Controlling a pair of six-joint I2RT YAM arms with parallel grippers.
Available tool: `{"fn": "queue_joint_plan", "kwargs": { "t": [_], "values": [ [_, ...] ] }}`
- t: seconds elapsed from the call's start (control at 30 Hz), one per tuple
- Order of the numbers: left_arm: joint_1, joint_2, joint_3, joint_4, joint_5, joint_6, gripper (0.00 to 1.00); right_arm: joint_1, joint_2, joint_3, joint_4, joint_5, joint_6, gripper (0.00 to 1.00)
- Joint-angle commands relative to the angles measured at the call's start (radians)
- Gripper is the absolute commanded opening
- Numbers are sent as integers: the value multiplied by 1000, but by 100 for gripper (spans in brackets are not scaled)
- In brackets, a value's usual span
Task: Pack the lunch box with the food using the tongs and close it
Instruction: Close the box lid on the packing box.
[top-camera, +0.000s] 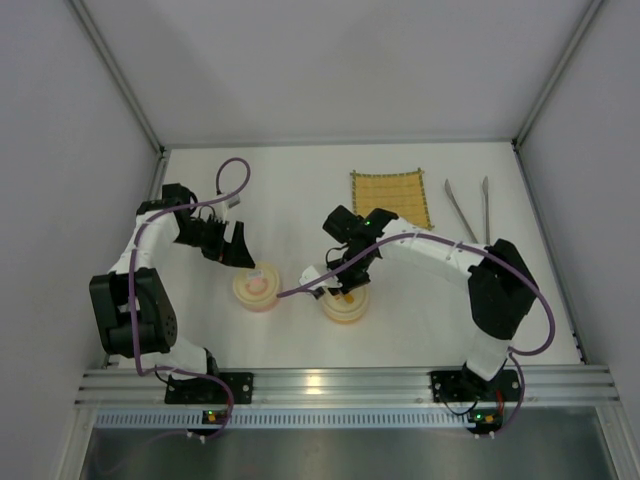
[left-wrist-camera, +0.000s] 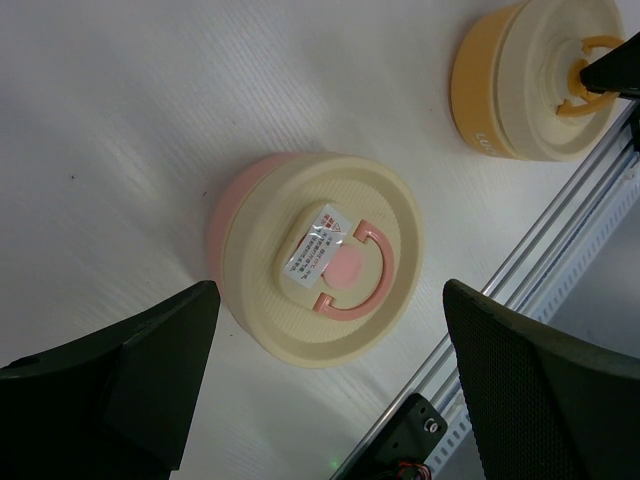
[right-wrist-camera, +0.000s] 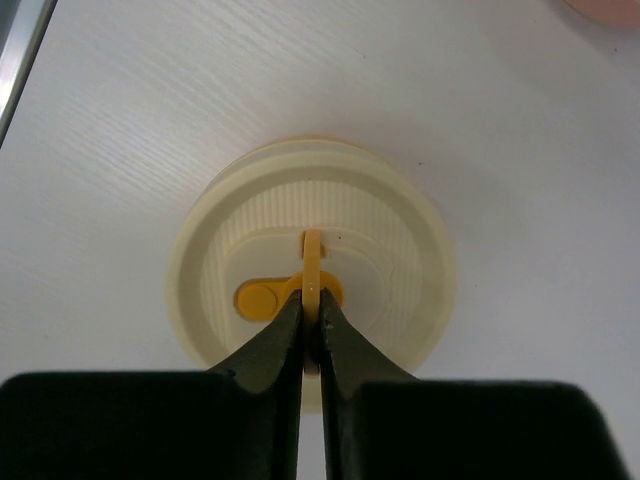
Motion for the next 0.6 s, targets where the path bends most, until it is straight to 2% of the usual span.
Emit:
{"fn": "queue_joint_plan", "kwargs": {
  "t": [0.0, 0.57],
  "values": [
    [6, -10, 9, -15, 40, 37, 98, 20, -11, 53, -4, 19, 10, 1],
    [9, -13, 8, -17, 40, 37, 98, 20, -102, -8, 52, 25, 25, 0]
  ]
}}
